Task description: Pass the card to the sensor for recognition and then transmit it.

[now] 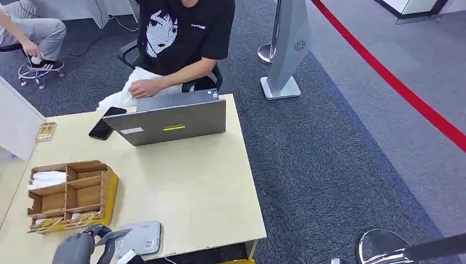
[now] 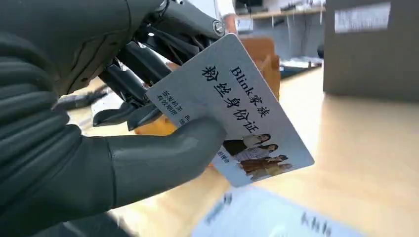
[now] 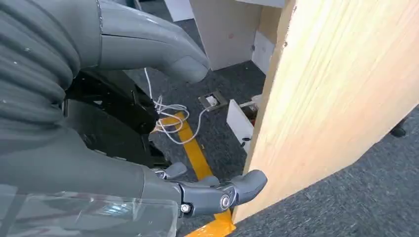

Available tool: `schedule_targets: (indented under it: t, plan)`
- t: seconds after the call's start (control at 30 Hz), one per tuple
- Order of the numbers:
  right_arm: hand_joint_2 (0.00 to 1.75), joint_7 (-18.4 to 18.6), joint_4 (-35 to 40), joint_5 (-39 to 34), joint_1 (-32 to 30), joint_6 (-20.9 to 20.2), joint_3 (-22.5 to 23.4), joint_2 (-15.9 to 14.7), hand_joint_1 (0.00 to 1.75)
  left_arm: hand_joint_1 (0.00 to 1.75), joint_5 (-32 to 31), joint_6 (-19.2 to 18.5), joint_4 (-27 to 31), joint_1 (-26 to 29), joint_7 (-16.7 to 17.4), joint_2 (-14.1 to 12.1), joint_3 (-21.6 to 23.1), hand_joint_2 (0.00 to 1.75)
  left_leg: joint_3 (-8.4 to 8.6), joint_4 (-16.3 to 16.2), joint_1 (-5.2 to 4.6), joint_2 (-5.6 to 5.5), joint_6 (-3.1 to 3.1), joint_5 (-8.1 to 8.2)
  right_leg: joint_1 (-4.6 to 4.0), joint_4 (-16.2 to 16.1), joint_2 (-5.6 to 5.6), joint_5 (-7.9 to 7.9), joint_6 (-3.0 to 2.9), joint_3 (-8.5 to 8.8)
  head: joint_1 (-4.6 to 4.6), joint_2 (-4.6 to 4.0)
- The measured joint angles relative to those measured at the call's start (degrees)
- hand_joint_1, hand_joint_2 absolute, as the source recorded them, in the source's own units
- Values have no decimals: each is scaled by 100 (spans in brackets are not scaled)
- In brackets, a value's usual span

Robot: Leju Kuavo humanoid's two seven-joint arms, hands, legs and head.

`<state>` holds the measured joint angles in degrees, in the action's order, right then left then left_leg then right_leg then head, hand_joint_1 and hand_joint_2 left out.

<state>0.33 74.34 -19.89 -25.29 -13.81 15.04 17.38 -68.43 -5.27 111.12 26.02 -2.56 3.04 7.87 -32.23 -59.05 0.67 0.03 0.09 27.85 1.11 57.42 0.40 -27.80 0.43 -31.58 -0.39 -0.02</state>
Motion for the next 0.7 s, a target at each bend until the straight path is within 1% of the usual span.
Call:
schedule_targets:
  t: [0.27,0.53,0.6,0.63,0.7]
  plan:
    - [175,18,-44,100,63,-112,57,0,0,175,-57,11,-593,-9,186,4,77,175,-1,0,-1,-1,1,0,0,0,-2,0,0,0,2,0]
    - [175,39,-87,120,95,-181,94,0,0,175,-197,24,-916,-25,190,46,68,175,-1,0,-1,-2,1,-1,0,0,-2,0,0,1,2,0]
    - [175,42,-101,103,91,-160,101,0,0,175,-159,101,-960,-27,56,77,9,175,-1,0,0,-2,1,-1,0,0,-2,0,0,1,2,0]
    - [175,35,-101,83,85,-116,101,0,0,175,-39,107,-949,-36,-33,129,-44,175,0,0,0,-2,1,-2,0,0,-2,1,0,1,2,0]
    - [175,2,-85,101,55,16,96,0,0,175,298,41,-703,-54,-210,245,-179,175,0,-1,1,-3,1,-3,-1,0,-3,1,0,0,4,0]
